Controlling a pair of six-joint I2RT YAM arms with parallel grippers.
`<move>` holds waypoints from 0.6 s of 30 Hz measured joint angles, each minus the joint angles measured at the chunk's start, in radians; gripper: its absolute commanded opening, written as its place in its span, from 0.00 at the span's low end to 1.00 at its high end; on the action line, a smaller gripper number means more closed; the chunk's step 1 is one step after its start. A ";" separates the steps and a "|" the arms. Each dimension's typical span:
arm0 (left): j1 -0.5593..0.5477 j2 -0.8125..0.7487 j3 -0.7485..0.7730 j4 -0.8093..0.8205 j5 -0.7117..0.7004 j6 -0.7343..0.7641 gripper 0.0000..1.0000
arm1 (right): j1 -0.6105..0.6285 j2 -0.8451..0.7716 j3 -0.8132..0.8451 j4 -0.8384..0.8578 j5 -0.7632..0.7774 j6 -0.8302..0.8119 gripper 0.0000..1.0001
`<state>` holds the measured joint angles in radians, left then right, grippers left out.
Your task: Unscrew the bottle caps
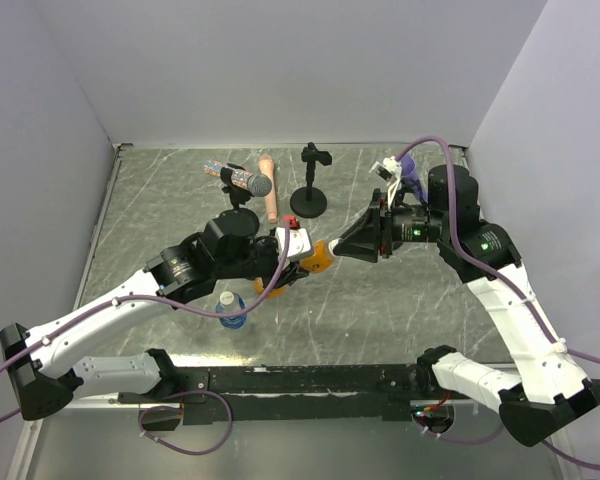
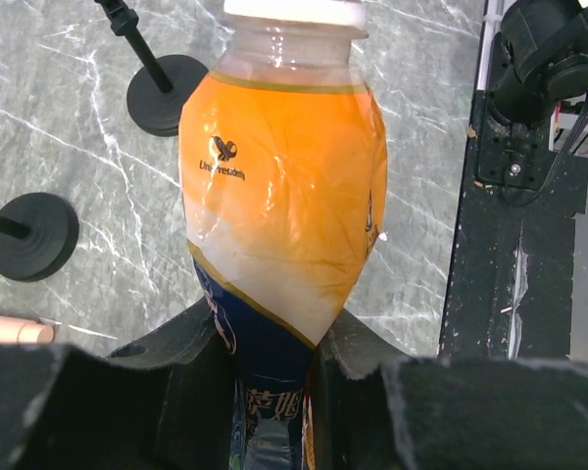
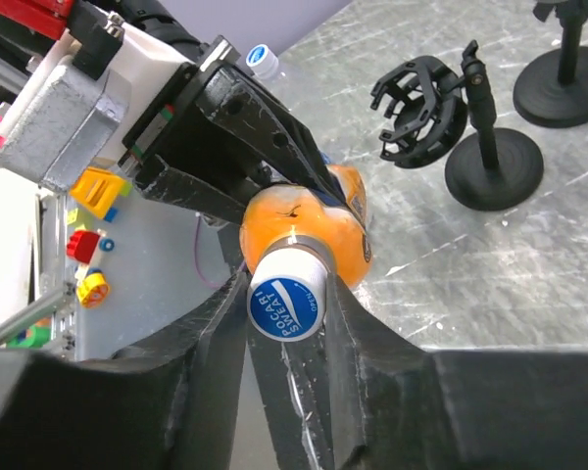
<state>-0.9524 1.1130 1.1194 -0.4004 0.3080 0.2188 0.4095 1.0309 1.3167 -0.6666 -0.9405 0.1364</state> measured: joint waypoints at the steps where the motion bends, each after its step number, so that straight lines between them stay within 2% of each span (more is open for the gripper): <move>1: 0.000 0.003 0.000 0.001 0.001 -0.001 0.01 | 0.000 0.000 0.000 0.002 0.002 -0.002 0.20; 3: 0.000 0.004 0.000 0.004 -0.001 -0.003 0.01 | 0.000 0.000 0.000 0.001 -0.005 -0.017 0.10; 6: 0.000 0.004 0.000 0.001 0.001 0.002 0.01 | 0.005 0.013 0.027 -0.053 -0.031 -0.138 0.05; 8: -0.002 0.004 0.002 -0.005 0.012 0.009 0.01 | 0.009 0.053 0.095 -0.168 -0.079 -0.336 0.07; 13: -0.002 0.010 0.019 -0.047 0.028 0.035 0.01 | 0.045 0.173 0.264 -0.487 -0.161 -1.071 0.11; 15: 0.000 0.016 0.020 -0.064 0.031 0.039 0.01 | 0.049 0.180 0.265 -0.547 -0.158 -1.238 0.14; 16: 0.000 0.022 0.020 -0.070 0.032 0.040 0.01 | 0.051 0.182 0.265 -0.572 -0.155 -1.297 0.25; 18: -0.001 0.026 0.020 -0.076 0.035 0.042 0.01 | 0.053 0.182 0.267 -0.608 -0.148 -1.368 0.62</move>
<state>-0.9535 1.1389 1.1393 -0.4759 0.3431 0.2604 0.4629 1.2133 1.5833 -1.2751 -1.0885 -1.2312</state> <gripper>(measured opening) 0.322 0.407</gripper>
